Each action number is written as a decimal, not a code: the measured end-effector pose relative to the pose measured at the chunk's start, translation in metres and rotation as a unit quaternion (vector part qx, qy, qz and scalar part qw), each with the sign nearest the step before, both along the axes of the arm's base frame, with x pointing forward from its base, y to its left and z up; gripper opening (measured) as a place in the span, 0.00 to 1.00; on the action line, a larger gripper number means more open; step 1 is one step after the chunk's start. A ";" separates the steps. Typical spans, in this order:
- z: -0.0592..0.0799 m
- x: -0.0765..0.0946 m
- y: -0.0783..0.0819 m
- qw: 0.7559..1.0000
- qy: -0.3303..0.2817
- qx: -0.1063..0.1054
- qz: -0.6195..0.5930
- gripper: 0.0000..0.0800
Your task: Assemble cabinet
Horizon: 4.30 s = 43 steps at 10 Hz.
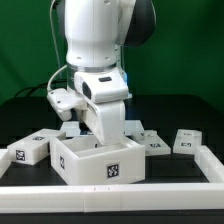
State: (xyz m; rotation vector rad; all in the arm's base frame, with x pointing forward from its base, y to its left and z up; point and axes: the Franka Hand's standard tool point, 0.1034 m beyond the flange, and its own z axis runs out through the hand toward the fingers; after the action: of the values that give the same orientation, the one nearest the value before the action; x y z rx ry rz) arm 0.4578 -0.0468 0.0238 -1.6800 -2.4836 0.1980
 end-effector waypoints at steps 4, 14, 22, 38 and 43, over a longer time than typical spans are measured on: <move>0.000 0.000 -0.001 1.000 0.000 -0.001 -0.002 0.44; 0.002 0.004 0.004 0.999 -0.008 -0.006 -0.037 0.07; 0.001 0.036 0.057 0.988 -0.025 -0.023 -0.152 0.07; 0.001 0.062 0.141 0.980 -0.040 -0.018 -0.196 0.07; 0.001 0.065 0.163 0.981 -0.027 -0.021 -0.193 0.07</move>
Offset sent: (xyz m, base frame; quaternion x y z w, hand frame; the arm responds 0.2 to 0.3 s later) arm 0.0000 0.0000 0.0000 0.0000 0.0000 0.0000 1.0000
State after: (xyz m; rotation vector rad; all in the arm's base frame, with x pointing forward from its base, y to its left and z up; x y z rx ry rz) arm 0.5223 0.1160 0.0250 -2.1660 -2.1419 0.1616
